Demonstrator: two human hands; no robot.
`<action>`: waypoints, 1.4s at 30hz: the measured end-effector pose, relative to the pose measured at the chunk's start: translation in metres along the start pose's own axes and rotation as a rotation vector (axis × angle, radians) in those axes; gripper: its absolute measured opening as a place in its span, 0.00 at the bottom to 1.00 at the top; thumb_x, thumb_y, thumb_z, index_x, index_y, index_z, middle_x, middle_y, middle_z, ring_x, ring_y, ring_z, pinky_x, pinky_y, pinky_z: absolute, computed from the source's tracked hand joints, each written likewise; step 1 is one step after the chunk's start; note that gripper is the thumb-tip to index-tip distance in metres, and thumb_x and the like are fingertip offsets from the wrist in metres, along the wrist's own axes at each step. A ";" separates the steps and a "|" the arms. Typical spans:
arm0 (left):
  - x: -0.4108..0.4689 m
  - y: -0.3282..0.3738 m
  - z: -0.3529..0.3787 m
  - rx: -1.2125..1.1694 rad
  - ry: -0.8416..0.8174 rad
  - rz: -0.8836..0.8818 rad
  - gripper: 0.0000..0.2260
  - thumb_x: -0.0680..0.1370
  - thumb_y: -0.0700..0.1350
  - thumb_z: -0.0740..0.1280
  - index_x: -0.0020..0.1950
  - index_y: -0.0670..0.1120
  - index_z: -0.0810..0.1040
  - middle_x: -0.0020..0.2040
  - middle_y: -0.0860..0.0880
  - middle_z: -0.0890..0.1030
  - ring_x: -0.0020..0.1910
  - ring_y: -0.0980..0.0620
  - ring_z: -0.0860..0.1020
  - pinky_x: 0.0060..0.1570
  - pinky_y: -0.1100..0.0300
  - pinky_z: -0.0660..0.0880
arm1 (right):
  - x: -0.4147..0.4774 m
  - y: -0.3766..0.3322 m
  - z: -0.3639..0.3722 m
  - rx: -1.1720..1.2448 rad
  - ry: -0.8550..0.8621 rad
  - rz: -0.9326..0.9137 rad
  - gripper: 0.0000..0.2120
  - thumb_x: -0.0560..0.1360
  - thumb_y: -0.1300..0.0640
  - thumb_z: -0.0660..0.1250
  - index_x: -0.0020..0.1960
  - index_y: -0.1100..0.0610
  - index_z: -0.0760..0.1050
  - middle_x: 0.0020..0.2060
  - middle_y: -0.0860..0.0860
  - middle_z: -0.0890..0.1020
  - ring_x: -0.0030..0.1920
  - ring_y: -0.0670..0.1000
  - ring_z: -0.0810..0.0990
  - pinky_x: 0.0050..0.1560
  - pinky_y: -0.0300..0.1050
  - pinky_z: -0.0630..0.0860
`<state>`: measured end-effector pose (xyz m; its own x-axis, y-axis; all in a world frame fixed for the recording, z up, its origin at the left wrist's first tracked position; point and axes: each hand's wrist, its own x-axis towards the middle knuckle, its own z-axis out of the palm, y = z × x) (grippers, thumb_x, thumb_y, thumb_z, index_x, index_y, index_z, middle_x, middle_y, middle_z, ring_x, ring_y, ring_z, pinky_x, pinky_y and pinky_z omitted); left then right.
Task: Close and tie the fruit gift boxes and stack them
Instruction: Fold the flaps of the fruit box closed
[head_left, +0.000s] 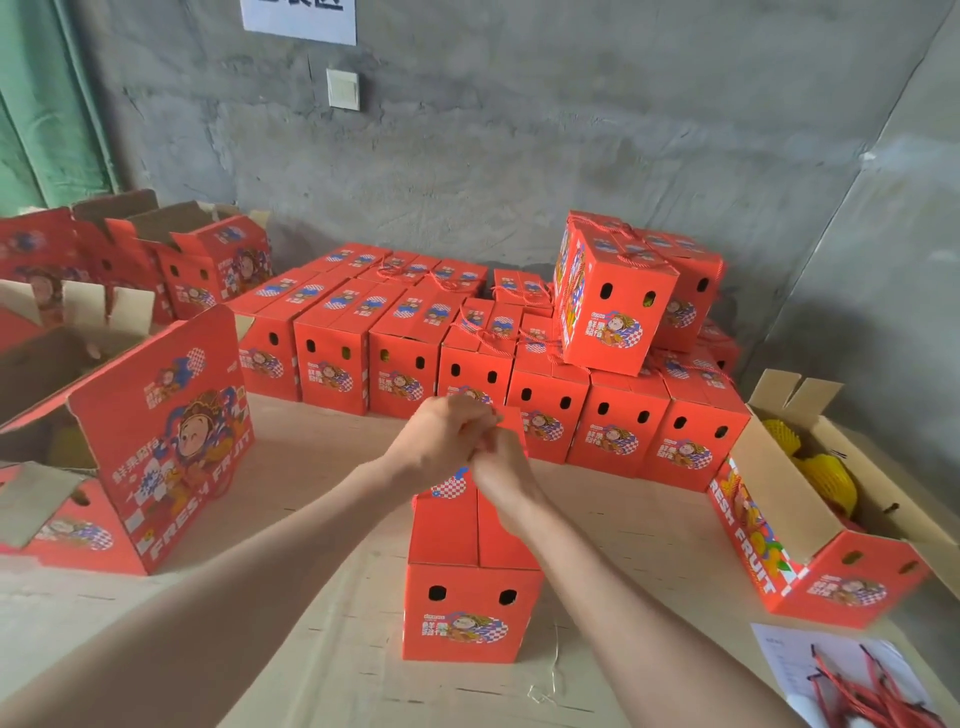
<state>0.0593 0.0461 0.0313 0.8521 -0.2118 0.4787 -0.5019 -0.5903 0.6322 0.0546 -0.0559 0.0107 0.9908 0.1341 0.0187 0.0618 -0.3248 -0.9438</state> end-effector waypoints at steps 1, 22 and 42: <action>-0.004 -0.004 -0.001 0.048 0.021 0.047 0.08 0.78 0.36 0.64 0.44 0.35 0.81 0.43 0.41 0.82 0.42 0.44 0.78 0.44 0.53 0.74 | -0.001 0.000 -0.001 0.062 0.003 0.023 0.09 0.75 0.70 0.57 0.43 0.66 0.76 0.34 0.54 0.74 0.38 0.50 0.69 0.35 0.42 0.65; 0.053 -0.001 -0.022 -0.069 0.349 -0.134 0.38 0.74 0.53 0.70 0.77 0.57 0.51 0.73 0.50 0.62 0.69 0.53 0.65 0.60 0.65 0.60 | 0.092 -0.199 -0.076 0.340 0.119 -0.488 0.13 0.78 0.70 0.58 0.37 0.60 0.73 0.27 0.52 0.75 0.25 0.43 0.75 0.29 0.30 0.69; 0.246 -0.115 0.089 0.150 0.044 -0.351 0.23 0.82 0.51 0.57 0.75 0.47 0.57 0.47 0.47 0.80 0.42 0.45 0.78 0.40 0.54 0.73 | 0.276 -0.062 -0.146 -1.082 0.222 -0.360 0.34 0.79 0.45 0.59 0.76 0.62 0.52 0.76 0.61 0.55 0.75 0.60 0.54 0.74 0.53 0.52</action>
<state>0.3398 -0.0071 0.0225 0.9595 0.0554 0.2763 -0.1502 -0.7289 0.6679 0.3416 -0.1353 0.1223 0.8875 0.2492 0.3877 0.3089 -0.9459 -0.0991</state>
